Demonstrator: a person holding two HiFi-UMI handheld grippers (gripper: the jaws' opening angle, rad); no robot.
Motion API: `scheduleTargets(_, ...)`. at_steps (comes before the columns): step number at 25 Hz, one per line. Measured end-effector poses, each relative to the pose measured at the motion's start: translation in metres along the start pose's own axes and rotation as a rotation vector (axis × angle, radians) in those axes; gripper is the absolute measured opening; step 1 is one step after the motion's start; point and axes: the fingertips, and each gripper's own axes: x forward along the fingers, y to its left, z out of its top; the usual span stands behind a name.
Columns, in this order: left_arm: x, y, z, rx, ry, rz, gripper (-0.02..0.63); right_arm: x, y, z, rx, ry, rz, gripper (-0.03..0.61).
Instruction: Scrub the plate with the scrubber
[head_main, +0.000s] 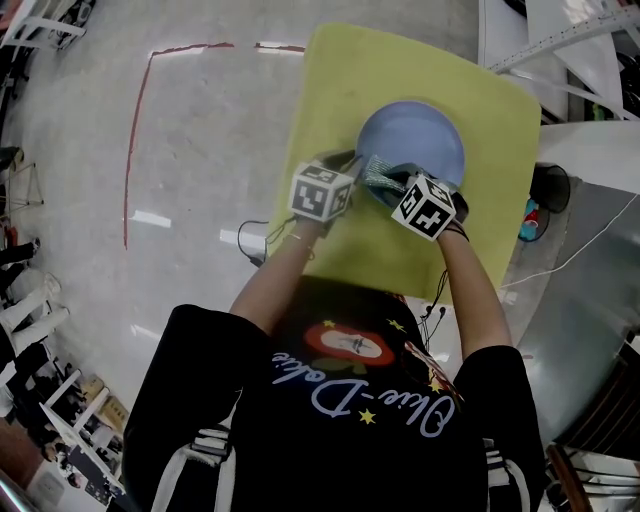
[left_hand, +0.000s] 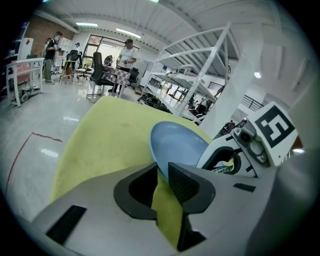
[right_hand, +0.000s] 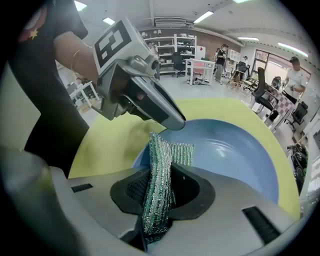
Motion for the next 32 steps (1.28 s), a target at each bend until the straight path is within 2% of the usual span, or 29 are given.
scheduleTargets(7,0.000,-0.001,0.002,0.007,0.005,0.012,0.060,-0.003,0.001,0.002,0.049,-0.024,0.013,0.071)
scheduleTargets(10,0.000,-0.001,0.002,0.002,0.006,0.013,0.060,-0.005,0.002,0.003,0.024,-0.057,-0.033,0.072)
scheduleTargets(13,0.000,-0.002,0.002,-0.001,0.015,0.010,0.061,-0.016,-0.004,0.007,-0.046,-0.096,-0.074,0.072)
scheduleTargets(15,0.000,-0.002,0.002,0.006,0.023,0.015,0.062,-0.030,-0.024,0.012,-0.058,-0.131,-0.130,0.067)
scheduleTargets(17,0.001,-0.002,0.002,0.016,0.026,0.024,0.063,-0.044,-0.056,0.013,-0.031,-0.159,-0.231,0.066)
scheduleTargets(19,0.002,-0.003,0.002,0.021,0.028,0.028,0.064,-0.054,-0.089,0.008,0.010,-0.157,-0.320,0.066)
scheduleTargets(21,0.002,-0.003,0.001,0.021,0.031,0.030,0.064,-0.056,-0.111,0.000,0.037,-0.130,-0.361,0.066)
scheduleTargets(27,-0.002,-0.005,0.002,0.076,0.042,0.038,0.069,-0.046,-0.124,-0.012,0.084,-0.107,-0.366,0.066)
scheduleTargets(32,-0.004,-0.002,0.001,0.082,0.046,0.041,0.069,-0.030,-0.114,-0.015,0.080,-0.068,-0.310,0.069)
